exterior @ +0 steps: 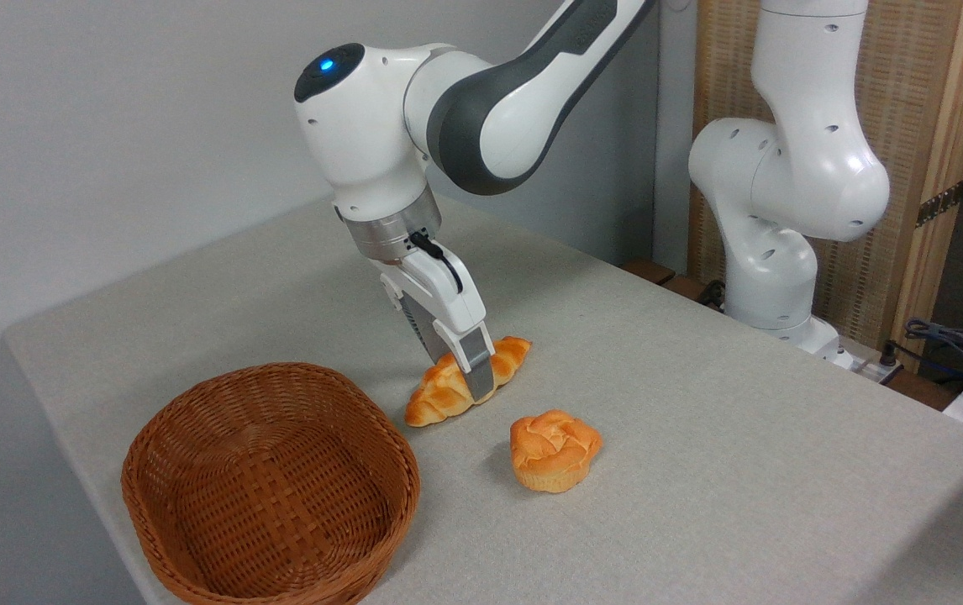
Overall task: Put bread into the basket
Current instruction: 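Lower the gripper onto the braided roll and close on its middle, then lift the braided roll and carry it over the wicker basket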
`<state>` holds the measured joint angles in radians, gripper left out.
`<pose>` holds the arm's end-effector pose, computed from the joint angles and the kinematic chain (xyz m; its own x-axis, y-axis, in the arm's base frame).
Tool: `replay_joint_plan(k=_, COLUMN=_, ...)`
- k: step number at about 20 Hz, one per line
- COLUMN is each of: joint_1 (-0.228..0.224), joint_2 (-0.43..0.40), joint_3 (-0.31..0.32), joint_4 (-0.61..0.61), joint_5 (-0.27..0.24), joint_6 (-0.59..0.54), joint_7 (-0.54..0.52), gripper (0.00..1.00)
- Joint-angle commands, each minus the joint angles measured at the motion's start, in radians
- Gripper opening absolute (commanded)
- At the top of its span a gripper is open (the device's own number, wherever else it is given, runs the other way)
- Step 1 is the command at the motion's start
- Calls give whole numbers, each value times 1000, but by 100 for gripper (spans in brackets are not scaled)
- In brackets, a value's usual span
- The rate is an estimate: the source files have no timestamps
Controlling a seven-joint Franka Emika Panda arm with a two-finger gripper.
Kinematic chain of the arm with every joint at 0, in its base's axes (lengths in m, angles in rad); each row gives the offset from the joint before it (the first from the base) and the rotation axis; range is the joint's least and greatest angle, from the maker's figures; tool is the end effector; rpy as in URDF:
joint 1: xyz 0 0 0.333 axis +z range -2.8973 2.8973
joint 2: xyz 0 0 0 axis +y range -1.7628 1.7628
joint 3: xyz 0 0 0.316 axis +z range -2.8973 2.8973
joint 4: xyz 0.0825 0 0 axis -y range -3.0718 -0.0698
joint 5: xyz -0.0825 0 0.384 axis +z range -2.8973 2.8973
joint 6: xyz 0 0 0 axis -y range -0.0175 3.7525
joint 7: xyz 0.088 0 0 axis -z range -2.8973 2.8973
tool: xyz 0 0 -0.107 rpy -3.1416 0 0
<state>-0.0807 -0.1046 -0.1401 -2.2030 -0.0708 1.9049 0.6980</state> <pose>0.4752 -0.1127 0.4115 0.6199 -0.7757 -0.1184 -0.7590 -0.6311 0.1601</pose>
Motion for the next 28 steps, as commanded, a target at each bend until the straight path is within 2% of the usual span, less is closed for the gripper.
replay_joint_plan(k=1, joint_1=1, joint_2=-1, joint_3=-1, joint_4=-17, joint_5=-4, joint_6=25, joint_7=25, gripper=35)
replay_joint_plan(k=4, joint_1=1, joint_2=-1, joint_3=0, joint_4=-17, joint_5=-4, joint_6=23, joint_7=54, gripper=32)
replay_joint_plan(k=21, joint_1=1, joint_2=-3, joint_3=2, joint_4=-4, joint_5=-3, joint_6=-1, joint_7=74, gripper=29)
replay_joint_plan(k=22, joint_1=-1, joint_2=-6, joint_3=2, joint_4=17, joint_5=-3, joint_6=-30, joint_7=69, gripper=28)
replay_joint_plan(k=25, joint_1=1, joint_2=-3, joint_3=2, joint_4=165, joint_5=-18, joint_6=-225, joint_7=75, gripper=28)
replay_joint_plan(k=28, joint_1=1, joint_2=3, joint_3=11, joint_4=300, joint_5=-81, joint_6=-331, joint_7=74, gripper=28)
